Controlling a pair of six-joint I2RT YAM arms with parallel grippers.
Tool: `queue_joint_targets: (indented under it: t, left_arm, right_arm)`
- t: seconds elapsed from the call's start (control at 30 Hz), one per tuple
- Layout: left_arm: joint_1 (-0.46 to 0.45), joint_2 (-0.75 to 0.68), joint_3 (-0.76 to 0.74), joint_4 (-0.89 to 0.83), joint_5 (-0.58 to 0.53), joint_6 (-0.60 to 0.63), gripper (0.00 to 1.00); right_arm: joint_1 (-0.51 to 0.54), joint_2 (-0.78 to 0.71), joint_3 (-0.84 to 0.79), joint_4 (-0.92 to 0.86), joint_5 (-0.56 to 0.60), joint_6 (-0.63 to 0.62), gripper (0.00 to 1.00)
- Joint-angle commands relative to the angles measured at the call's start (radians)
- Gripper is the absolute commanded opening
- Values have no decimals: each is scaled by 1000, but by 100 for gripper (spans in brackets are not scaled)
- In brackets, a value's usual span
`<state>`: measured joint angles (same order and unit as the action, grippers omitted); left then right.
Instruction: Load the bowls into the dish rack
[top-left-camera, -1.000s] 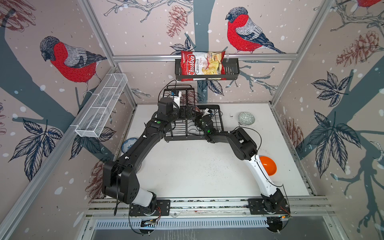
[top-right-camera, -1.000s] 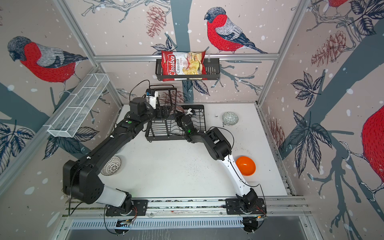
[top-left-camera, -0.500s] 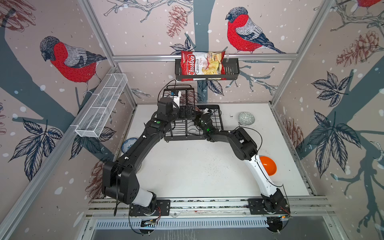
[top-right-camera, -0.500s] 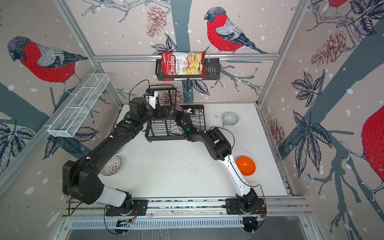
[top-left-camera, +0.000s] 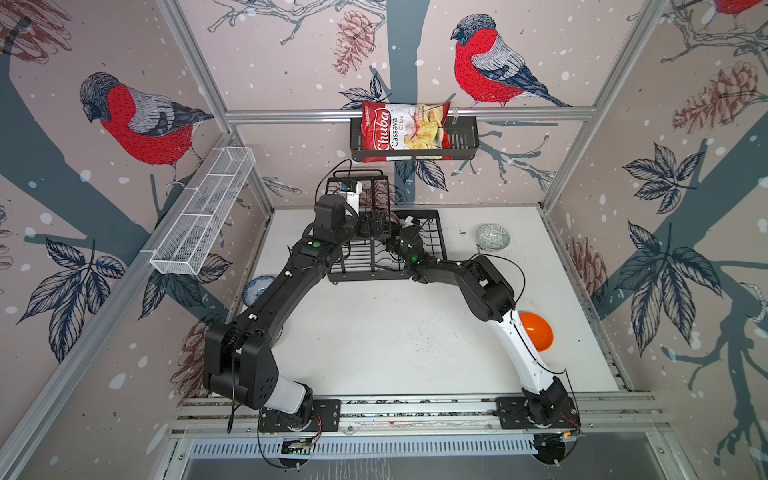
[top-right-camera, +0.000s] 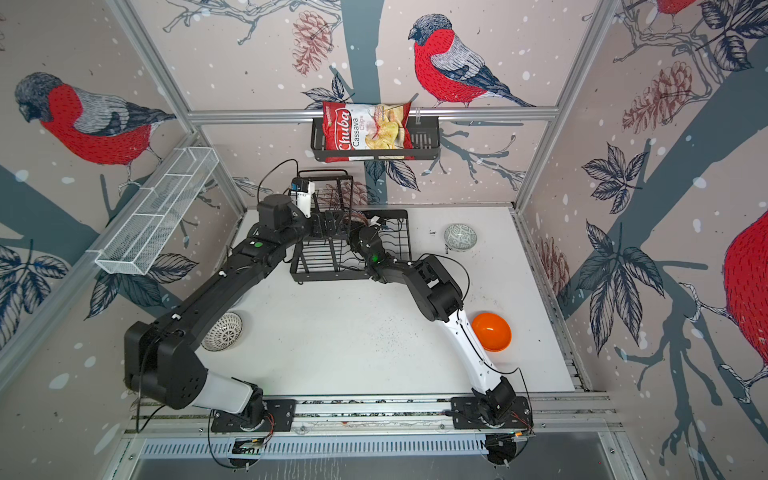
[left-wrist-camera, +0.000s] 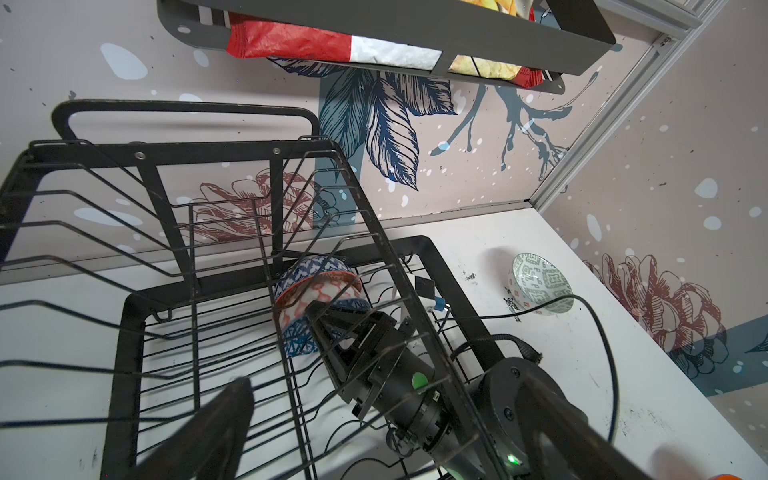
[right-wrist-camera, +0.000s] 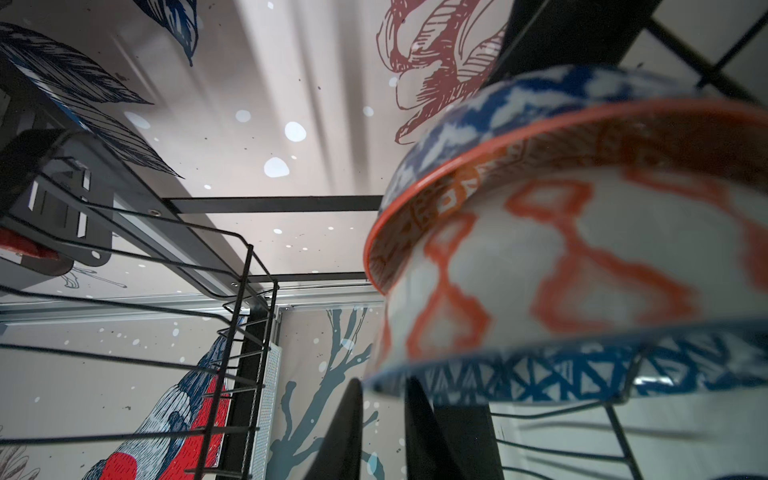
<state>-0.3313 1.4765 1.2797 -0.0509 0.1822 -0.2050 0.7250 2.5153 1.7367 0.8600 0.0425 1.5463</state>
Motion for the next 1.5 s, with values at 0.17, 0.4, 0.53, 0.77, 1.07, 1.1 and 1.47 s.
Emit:
queue_joint_targets:
  t: [0.17,0.4,0.53,0.77,1.07,1.1,1.47]
  left_arm:
    - [1,-7,7,31,-1,3,98]
    - [1,-7,4,32,1,1,98]
    - [0,-7,5,33,5,0,98]
    - [0,-8,5,31,2,0,98]
    - [1,-12,2,35,10,-6,98]
    - [1,-13,2,36,10,-7,98]
    - [1,-36,-15,57,8,-13,98]
  right_arm:
    - [-1,-34,-12,19,-11,-12,23]
    - [-6,-55,-40,28,-13,-14,24]
    - [-10,-79,-76,43,-12,-17,25]
    - [-17,-131,-143,59,-18,-30,27]
    - [-27,-204,-227,56,-21,-57,29]
    - [-29,-210,-238,59,-22,-57,30]
    - [-64,-356,-384,19,-77,-184,35]
